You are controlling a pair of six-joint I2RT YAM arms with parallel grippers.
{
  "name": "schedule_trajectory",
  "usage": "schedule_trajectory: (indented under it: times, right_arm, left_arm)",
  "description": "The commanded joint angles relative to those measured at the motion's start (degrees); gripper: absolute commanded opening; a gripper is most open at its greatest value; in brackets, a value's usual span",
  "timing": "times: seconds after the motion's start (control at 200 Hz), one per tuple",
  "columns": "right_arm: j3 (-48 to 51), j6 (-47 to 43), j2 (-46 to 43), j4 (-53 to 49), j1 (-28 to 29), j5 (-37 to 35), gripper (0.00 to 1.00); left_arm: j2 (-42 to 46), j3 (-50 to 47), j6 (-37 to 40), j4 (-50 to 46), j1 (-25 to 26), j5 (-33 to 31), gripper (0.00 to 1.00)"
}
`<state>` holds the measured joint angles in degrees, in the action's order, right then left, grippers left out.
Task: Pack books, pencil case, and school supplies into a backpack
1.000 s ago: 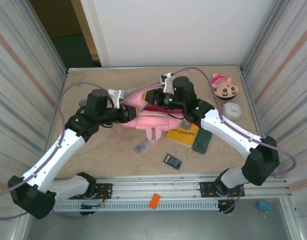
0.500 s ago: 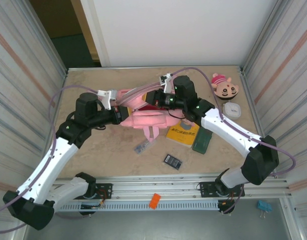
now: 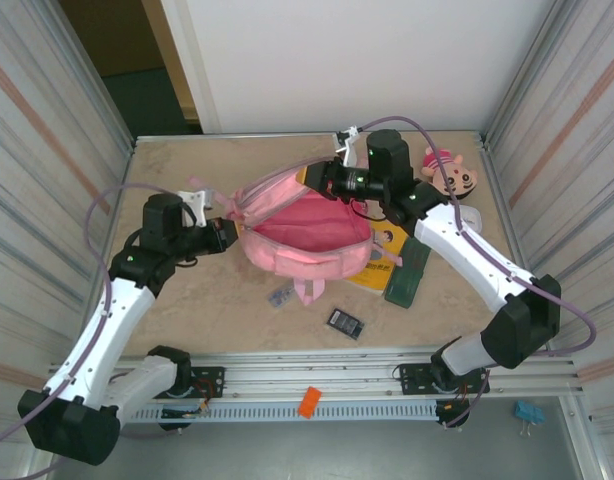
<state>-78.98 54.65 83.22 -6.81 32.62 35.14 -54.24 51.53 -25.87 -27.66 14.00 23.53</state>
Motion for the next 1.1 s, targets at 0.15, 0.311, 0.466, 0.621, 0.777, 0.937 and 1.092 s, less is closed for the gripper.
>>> schedule_trajectory:
  times: [0.15, 0.311, 0.466, 0.621, 0.777, 0.937, 1.092]
  right_arm:
    - [-10.85, 1.48, -0.48, 4.17, -3.16, 9.25, 0.0]
    - [-12.61, 1.42, 0.41, 3.39, -3.11, 6.85, 0.0]
    - [-9.54, -0.28, 0.9, 8.52, -1.82, -4.06, 0.0]
    - [-8.73, -1.74, 5.12, 16.61, -0.77, -10.55, 0.0]
    - [-14.02, -3.16, 13.99, 18.55, 0.7, -8.61, 0.0]
    - [-14.24, -1.56, 19.81, 20.67, 2.82, -8.63, 0.0]
    - [-10.79, 1.77, 22.2, 18.89, 4.52, -11.01, 0.0]
  left_arm:
    - [-6.57, -5.25, 1.12, 11.19, -5.59, -4.98, 0.0]
    - [-12.75, -3.72, 0.22, 15.74, -7.35, -9.64, 0.0]
    - [-15.0, 2.14, -0.4, 15.98, -7.86, -9.23, 0.15]
    - [-12.9, 7.74, -1.25, 10.43, -7.85, -9.78, 0.48]
    - [-8.91, 10.02, -1.38, 5.42, -7.86, -12.79, 0.53]
    - [-6.27, 9.67, -0.5, 1.58, -7.87, -15.5, 0.54]
    - [-3.74, 7.67, -2.0, 0.55, -7.85, -15.72, 0.54]
